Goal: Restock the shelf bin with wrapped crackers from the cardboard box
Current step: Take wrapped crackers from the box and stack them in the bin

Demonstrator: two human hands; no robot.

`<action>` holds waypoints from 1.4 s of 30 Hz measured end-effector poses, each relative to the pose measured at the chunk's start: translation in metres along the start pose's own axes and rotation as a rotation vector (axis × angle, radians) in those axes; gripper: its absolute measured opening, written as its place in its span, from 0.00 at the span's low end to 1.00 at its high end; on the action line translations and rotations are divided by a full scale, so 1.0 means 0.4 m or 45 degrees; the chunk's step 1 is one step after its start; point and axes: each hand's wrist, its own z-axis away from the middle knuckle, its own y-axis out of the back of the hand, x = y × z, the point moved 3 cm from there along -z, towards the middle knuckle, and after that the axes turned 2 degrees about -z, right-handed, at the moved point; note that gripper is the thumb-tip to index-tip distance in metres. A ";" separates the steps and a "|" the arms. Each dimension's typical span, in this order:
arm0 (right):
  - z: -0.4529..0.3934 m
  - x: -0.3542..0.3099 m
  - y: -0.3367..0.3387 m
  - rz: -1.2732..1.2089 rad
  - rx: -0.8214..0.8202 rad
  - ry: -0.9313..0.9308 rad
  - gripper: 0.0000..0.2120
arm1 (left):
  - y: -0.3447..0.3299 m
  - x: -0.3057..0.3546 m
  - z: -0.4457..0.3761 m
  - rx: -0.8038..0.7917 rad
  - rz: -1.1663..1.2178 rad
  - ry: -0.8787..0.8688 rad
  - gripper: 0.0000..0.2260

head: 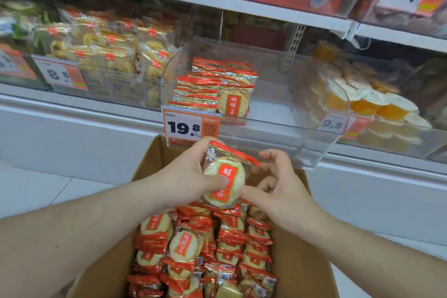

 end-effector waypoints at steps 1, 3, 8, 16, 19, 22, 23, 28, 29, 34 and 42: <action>-0.009 -0.008 0.006 0.001 0.005 0.016 0.34 | 0.002 0.014 0.000 0.008 -0.020 -0.048 0.21; -0.022 -0.019 0.016 0.045 -0.005 0.047 0.39 | 0.006 0.040 0.001 0.024 -0.093 -0.136 0.25; -0.045 -0.027 0.029 -0.047 -0.155 0.029 0.41 | -0.006 0.084 0.015 -0.050 -0.437 -0.330 0.37; -0.044 -0.105 0.061 -0.037 -0.092 0.169 0.13 | 0.003 0.119 0.043 0.018 -0.560 -0.444 0.39; -0.063 -0.185 0.140 -0.060 0.230 0.323 0.15 | 0.054 0.133 0.027 0.468 -0.583 -0.638 0.31; -0.110 -0.265 0.220 0.080 0.460 0.438 0.11 | 0.109 0.129 0.003 0.872 -0.710 -0.698 0.30; -0.137 -0.280 0.234 0.088 0.478 0.443 0.10 | 0.122 0.123 -0.006 0.955 -0.758 -0.653 0.31; -0.304 -0.261 0.210 0.250 0.349 0.192 0.12 | 0.150 0.099 -0.027 1.031 -0.891 -0.516 0.32; -0.331 -0.247 0.196 0.295 0.273 0.123 0.12 | 0.151 0.093 -0.029 1.018 -0.901 -0.492 0.33; -0.421 -0.179 0.120 0.686 -0.011 -0.069 0.23 | 0.135 0.070 -0.036 0.906 -0.819 -0.393 0.37; -0.432 -0.186 0.053 0.938 0.179 0.029 0.31 | 0.139 0.066 -0.037 0.926 -0.805 -0.418 0.32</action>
